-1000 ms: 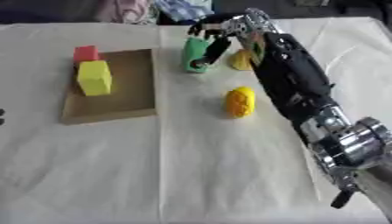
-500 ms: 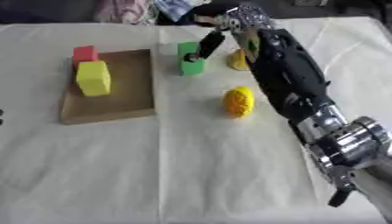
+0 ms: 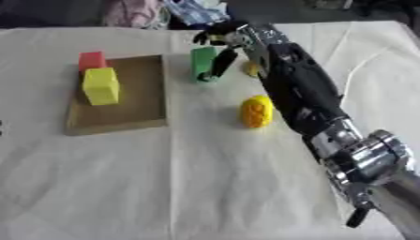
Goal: Pick up objects on the table and place them in the box.
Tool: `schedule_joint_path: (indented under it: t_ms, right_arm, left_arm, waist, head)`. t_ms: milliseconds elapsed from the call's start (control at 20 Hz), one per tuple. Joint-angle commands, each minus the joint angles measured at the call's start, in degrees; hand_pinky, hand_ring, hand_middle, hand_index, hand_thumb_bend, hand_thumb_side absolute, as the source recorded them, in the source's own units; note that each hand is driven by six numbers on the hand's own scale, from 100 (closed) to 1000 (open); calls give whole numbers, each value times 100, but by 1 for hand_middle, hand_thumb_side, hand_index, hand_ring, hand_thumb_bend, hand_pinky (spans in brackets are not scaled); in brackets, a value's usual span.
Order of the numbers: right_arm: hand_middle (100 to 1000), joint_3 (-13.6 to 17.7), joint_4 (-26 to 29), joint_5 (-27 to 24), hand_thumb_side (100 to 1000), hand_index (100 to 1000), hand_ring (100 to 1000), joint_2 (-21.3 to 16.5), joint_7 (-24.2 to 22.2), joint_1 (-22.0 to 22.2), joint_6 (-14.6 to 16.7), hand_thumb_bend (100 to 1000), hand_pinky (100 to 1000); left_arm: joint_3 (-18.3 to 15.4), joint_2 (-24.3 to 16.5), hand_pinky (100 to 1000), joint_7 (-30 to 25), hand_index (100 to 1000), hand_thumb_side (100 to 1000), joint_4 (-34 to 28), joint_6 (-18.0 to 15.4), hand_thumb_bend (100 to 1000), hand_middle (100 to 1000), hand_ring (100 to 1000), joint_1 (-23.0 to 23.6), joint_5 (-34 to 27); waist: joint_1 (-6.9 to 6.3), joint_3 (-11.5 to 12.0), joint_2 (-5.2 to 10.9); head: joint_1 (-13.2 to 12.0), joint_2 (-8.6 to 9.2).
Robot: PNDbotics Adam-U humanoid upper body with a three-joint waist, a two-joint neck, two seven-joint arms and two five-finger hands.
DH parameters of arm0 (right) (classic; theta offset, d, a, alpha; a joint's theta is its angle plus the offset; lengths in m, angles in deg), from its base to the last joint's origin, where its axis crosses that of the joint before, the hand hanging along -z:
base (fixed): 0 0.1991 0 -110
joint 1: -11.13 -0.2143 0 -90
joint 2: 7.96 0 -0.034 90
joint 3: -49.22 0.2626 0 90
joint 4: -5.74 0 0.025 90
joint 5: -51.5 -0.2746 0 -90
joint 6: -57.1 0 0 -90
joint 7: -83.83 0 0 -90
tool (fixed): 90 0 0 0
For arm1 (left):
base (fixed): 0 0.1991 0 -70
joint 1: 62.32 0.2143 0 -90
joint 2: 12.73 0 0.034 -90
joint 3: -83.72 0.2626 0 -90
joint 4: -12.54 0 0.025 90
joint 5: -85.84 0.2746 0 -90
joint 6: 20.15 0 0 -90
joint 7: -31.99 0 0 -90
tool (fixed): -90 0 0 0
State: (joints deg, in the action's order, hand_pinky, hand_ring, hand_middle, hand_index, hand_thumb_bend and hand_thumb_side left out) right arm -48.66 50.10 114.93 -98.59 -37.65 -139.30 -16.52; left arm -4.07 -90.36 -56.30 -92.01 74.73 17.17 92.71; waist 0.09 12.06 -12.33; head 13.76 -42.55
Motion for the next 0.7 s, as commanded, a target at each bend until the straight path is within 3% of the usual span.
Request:
schedule_joint_path:
  t_ms: [50, 300, 400, 550, 700]
  right_arm:
    - [870, 61, -40, 126, 477, 975, 875, -18, 125, -95, -19, 418, 843]
    - [770, 70, -65, 251, 413, 902, 837, 0, 284, -97, 16, 338, 828]
    - [660, 69, -9, 274, 329, 847, 799, -7, 426, -105, 17, 281, 810]
    - [565, 65, 226, 282, 250, 805, 763, -23, 722, -138, 4, 211, 790]
    - [534, 7, 454, 216, 226, 794, 747, -17, 1025, -192, 34, 175, 780]
  left_arm:
    - [-30, -76, 705, -20, 779, 496, -85, -11, 349, 706, 694, -50, 17]
    - [-30, -70, 705, -26, 780, 497, -83, -14, 347, 706, 696, -53, 15]
    - [-30, -70, 705, -27, 780, 497, -81, -14, 346, 705, 696, -51, 15]
    - [-33, -72, 706, -25, 780, 497, -82, -15, 345, 705, 697, -49, 13]
    - [-31, -76, 706, -30, 780, 498, -81, -15, 344, 705, 697, -45, 11]
  waist:
    - [-41, 12, 59]
    - [-29, 21, 60]
    - [-25, 24, 61]
    - [-24, 28, 66]
    - [-24, 26, 72]
  head:
    - [29, 85]
    - [37, 97]
    - [36, 101]
    - [37, 101]
    - [46, 94]
